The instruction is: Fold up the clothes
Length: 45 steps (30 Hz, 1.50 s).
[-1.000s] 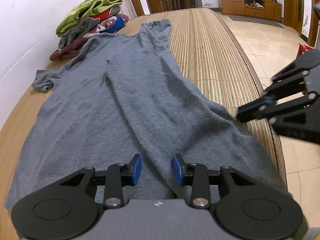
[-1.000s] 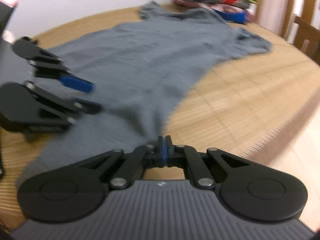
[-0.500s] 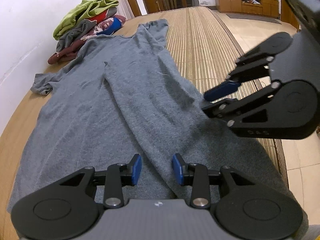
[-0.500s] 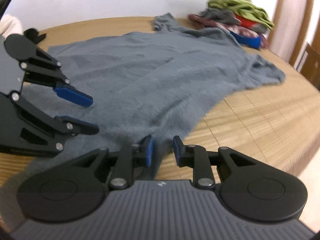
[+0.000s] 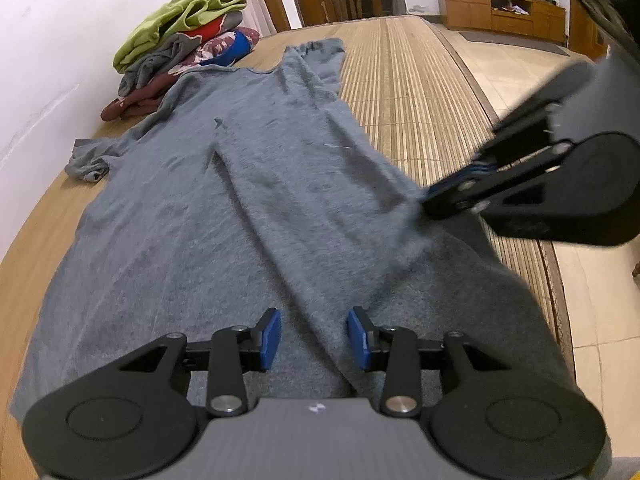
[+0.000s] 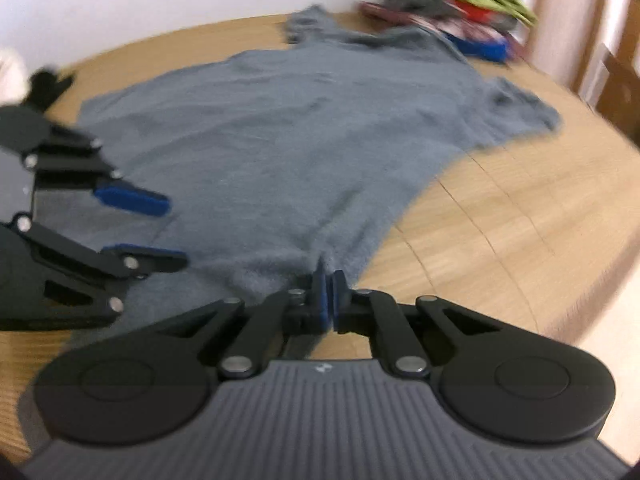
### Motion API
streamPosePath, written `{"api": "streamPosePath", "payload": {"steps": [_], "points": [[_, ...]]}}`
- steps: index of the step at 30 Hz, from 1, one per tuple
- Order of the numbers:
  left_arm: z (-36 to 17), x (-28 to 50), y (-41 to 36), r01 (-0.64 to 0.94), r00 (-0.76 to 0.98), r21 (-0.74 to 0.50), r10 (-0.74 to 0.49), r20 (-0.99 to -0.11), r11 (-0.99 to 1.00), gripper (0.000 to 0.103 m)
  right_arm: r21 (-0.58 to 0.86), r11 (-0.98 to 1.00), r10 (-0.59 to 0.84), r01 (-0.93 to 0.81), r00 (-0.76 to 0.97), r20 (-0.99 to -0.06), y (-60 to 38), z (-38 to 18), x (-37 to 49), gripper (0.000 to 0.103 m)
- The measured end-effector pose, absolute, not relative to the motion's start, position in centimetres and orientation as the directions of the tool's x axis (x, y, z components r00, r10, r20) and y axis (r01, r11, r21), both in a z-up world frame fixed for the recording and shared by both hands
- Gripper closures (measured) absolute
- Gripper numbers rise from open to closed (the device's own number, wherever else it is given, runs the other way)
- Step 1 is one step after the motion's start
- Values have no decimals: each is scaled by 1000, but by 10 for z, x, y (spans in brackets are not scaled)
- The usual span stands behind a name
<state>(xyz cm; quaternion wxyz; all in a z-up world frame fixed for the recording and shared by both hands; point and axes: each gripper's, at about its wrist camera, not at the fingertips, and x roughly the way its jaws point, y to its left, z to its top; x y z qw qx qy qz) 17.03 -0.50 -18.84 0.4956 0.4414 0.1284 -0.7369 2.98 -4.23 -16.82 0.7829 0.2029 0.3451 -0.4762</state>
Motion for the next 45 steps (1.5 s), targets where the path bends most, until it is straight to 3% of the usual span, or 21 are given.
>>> {"api": "streamPosePath", "payload": {"steps": [9,14,17,18,23,25,27,29,30,33,37,41,45], "points": [[-186,170,-7,842,-99,258,-605,-790,-474,61,194,186,-653,963,269,-708,-37,-169,-8,94],[-163,168,-13,854,-115,247,-629,-768,-458,63,273,174,-666,946,317,-675,-46,-166,-24,92],[-156,160,-34,866,-103,260,-661,-743,-428,63,297,202,-674,933,352,-649,-58,-166,-18,76],[-158,156,-44,870,-98,258,-662,-743,-419,63,295,215,-673,931,360,-646,-63,-168,-14,72],[-181,141,-86,889,-58,251,-638,-768,-383,65,219,300,-656,928,368,-659,-78,-182,7,73],[-188,138,-89,891,-31,273,-647,-762,-363,63,176,291,-669,940,331,-666,-77,-180,5,97],[-189,140,-87,894,-22,276,-649,-760,-353,62,165,254,-675,953,297,-675,-72,-180,-10,99],[-190,142,-84,901,-20,270,-654,-756,-339,62,141,229,-680,963,262,-685,-68,-180,-28,97],[-191,143,-83,904,-19,267,-657,-754,-333,62,143,234,-674,962,266,-689,-69,-177,-32,91],[-191,140,-84,914,-3,266,-659,-752,-308,63,178,347,-665,921,376,-646,-80,-163,-32,86],[-190,138,-84,928,20,259,-661,-751,-266,63,97,516,-643,851,459,-612,-104,-160,-1,79],[-190,139,-82,945,36,241,-662,-749,-221,62,41,600,-596,799,481,-643,-127,-175,25,80],[-189,144,-84,959,39,211,-650,-759,-189,59,82,569,-584,818,472,-660,-128,-178,-3,80]]}}
